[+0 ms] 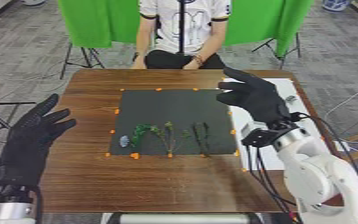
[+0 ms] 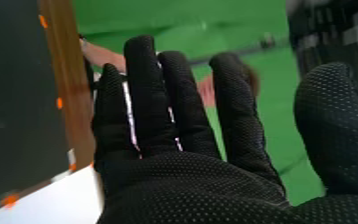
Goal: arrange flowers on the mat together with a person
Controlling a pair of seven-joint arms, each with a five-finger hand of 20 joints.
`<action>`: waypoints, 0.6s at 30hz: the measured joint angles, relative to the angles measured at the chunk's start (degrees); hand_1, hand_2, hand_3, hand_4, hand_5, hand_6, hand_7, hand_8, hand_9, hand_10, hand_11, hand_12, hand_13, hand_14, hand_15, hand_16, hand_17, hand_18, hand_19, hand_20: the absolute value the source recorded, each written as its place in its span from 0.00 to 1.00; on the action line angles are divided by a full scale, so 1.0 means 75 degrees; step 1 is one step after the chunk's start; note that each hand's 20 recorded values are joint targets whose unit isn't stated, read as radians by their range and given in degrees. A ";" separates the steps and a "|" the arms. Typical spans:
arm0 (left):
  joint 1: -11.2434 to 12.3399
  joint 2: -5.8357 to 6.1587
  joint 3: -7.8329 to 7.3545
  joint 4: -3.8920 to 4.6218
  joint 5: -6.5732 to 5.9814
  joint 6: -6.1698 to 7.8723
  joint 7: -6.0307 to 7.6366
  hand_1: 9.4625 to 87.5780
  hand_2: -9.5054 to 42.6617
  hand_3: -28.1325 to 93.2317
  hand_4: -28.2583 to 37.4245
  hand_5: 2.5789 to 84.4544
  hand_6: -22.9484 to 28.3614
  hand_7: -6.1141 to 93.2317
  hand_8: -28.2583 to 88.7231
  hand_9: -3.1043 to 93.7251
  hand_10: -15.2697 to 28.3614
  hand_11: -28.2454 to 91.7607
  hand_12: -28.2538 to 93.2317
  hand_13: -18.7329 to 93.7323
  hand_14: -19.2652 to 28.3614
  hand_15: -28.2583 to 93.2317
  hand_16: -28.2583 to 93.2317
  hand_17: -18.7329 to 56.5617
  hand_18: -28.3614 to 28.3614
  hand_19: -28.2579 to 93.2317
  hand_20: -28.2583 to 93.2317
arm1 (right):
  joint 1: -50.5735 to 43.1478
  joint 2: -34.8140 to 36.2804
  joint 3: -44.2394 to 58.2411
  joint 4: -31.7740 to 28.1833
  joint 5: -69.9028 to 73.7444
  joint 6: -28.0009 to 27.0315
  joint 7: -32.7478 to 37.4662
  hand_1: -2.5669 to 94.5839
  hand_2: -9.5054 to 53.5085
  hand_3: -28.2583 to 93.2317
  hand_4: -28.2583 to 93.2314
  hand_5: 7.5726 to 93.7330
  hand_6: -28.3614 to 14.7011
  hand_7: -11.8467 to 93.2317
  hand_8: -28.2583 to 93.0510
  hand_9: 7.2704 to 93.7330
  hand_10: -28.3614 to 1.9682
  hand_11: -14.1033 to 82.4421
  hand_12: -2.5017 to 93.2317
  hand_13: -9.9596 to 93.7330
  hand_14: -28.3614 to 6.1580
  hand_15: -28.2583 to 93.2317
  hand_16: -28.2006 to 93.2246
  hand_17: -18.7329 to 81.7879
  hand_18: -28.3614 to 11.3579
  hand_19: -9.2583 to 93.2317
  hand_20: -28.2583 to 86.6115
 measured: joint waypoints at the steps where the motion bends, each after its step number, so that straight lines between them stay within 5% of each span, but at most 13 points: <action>1: 0.0015 -0.0008 0.0013 0.0000 0.0000 0.0000 0.0001 0.15 0.19 0.88 0.00 0.35 0.53 0.21 0.15 0.35 0.76 0.42 0.32 0.37 0.96 0.66 0.16 0.12 0.90 0.61 0.36 | -0.0215 -0.0022 0.0192 -0.0037 0.0337 0.0025 -0.0069 0.26 0.26 0.85 0.01 0.46 0.66 0.23 0.14 0.46 0.34 0.29 0.18 0.47 0.28 0.62 0.31 0.27 0.16 0.61 0.37; 10: 0.0158 -0.0059 0.0009 0.0000 0.0010 -0.0002 0.0005 0.14 0.19 0.88 0.00 0.36 0.55 0.21 0.15 0.37 0.78 0.44 0.33 0.38 0.97 0.66 0.17 0.12 0.90 0.62 0.36 | -0.1638 -0.0057 0.0835 -0.0237 0.0723 0.0361 -0.0273 0.25 0.26 0.85 0.01 0.46 0.66 0.23 0.14 0.46 0.33 0.30 0.18 0.47 0.27 0.62 0.32 0.27 0.15 0.61 0.39; 18: 0.0075 -0.0125 0.0092 -0.0003 0.0057 -0.0047 -0.0102 0.15 0.19 0.88 0.00 0.38 0.56 0.21 0.15 0.38 0.79 0.45 0.33 0.38 0.97 0.68 0.16 0.12 0.90 0.63 0.36 | -0.1719 -0.0137 0.0796 -0.0215 0.0676 0.0366 -0.0273 0.25 0.26 0.86 0.01 0.46 0.67 0.23 0.14 0.47 0.34 0.30 0.18 0.48 0.28 0.63 0.32 0.27 0.15 0.61 0.39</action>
